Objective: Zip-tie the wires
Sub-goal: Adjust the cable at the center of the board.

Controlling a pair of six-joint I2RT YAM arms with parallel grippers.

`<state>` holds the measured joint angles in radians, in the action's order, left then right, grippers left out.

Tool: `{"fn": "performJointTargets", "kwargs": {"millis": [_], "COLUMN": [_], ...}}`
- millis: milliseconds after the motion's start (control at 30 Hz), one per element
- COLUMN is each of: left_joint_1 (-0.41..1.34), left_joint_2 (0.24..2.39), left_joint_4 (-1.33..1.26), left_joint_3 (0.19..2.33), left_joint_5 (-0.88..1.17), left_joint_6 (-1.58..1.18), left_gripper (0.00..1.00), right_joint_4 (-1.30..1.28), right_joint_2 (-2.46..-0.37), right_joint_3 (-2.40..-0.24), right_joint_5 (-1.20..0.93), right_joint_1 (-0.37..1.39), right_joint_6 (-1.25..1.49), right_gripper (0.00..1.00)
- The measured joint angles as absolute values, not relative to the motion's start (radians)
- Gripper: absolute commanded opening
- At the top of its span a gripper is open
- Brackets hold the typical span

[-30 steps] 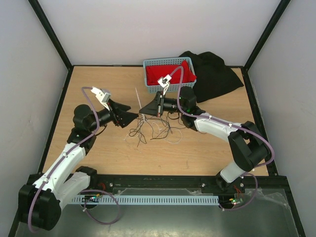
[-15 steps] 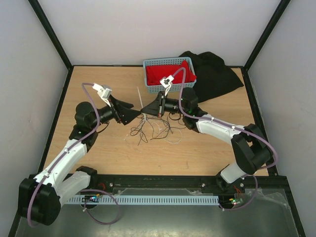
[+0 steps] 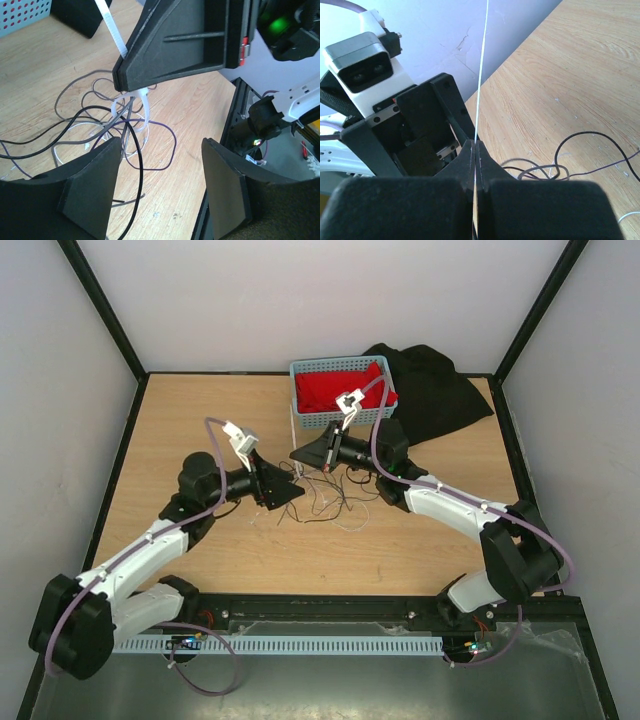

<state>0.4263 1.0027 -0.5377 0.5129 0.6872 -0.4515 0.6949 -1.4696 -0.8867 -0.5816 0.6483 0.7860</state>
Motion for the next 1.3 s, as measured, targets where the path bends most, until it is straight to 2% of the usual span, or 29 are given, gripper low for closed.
{"fn": "performJointTargets", "kwargs": {"millis": [300,500,800,900,1033,1133,1300], "left_joint_1": [0.480,0.484,0.490,0.500,0.502,0.500,0.500], "left_joint_2": [1.093,1.082,1.077,1.103,1.114,1.114,1.113], "left_joint_4": [-0.542,-0.544,-0.557,-0.556,-0.555,-0.554,-0.554], "left_joint_3": [0.565,0.570,0.580,0.588,0.589,0.589,0.589], "left_joint_5": [0.653,0.623,0.616,0.628,0.635,0.631,0.628], "left_joint_6": [-0.403,-0.382,-0.361,-0.355,-0.347,-0.340,-0.339], "left_gripper": [0.62,0.51,0.42,0.33,0.09,0.04,0.02], "right_joint_4": [0.693,0.689,0.689,0.689,0.690,0.690,0.690], "right_joint_2": [-1.470,-1.470,-1.470,-1.470,-1.470,-1.470,-1.470], "right_joint_3": [-0.882,-0.873,-0.872,-0.872,-0.872,-0.872,-0.872], "right_joint_5": [-0.579,-0.575,-0.574,-0.574,-0.573,-0.573,-0.571], "right_joint_1": [0.648,0.648,0.648,0.648,0.648,0.648,0.648], "right_joint_6": [0.790,0.789,0.794,0.802,0.809,0.810,0.809], "right_gripper": [0.00,0.00,0.00,0.00,0.00,0.06,0.24]}}
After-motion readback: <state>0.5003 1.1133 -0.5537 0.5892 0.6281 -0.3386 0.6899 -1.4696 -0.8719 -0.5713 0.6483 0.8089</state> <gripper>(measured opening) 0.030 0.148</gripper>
